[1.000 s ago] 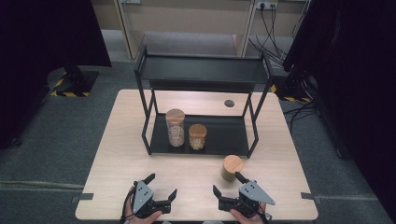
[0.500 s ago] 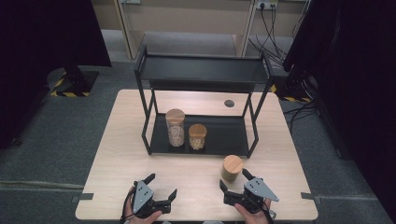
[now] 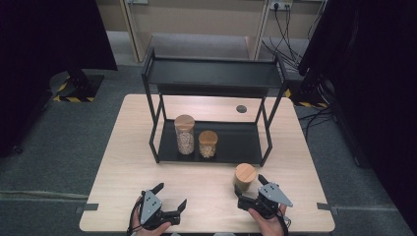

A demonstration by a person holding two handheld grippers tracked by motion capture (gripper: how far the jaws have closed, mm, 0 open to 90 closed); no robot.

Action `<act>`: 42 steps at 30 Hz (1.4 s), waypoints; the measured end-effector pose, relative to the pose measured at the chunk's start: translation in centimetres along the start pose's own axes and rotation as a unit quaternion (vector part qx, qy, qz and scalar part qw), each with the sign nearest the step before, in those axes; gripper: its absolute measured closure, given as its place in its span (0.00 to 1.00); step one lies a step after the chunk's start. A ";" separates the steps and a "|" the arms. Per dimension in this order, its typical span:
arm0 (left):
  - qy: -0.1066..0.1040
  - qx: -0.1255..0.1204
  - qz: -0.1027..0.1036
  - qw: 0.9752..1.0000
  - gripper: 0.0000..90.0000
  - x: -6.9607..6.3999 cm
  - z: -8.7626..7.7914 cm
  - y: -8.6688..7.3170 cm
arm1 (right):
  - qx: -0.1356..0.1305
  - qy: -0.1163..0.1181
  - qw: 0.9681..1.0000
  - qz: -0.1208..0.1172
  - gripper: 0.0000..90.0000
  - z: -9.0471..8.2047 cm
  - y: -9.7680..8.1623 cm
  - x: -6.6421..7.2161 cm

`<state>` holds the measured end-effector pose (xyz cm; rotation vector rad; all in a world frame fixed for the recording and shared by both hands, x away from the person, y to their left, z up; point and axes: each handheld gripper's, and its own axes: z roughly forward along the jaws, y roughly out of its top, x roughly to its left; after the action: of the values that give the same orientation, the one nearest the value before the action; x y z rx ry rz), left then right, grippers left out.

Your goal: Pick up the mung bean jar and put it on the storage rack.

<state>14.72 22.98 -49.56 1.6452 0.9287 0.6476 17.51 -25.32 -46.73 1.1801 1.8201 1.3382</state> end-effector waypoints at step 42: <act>-0.002 0.000 0.003 1.000 0.03 0.0 0.0 0.0 | 0.017 0.000 1.000 -0.018 0.28 2.6 0.6 -0.8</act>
<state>14.71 22.95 -49.54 1.6496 0.9202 0.6486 20.24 -24.89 -47.02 1.1607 1.8628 1.2920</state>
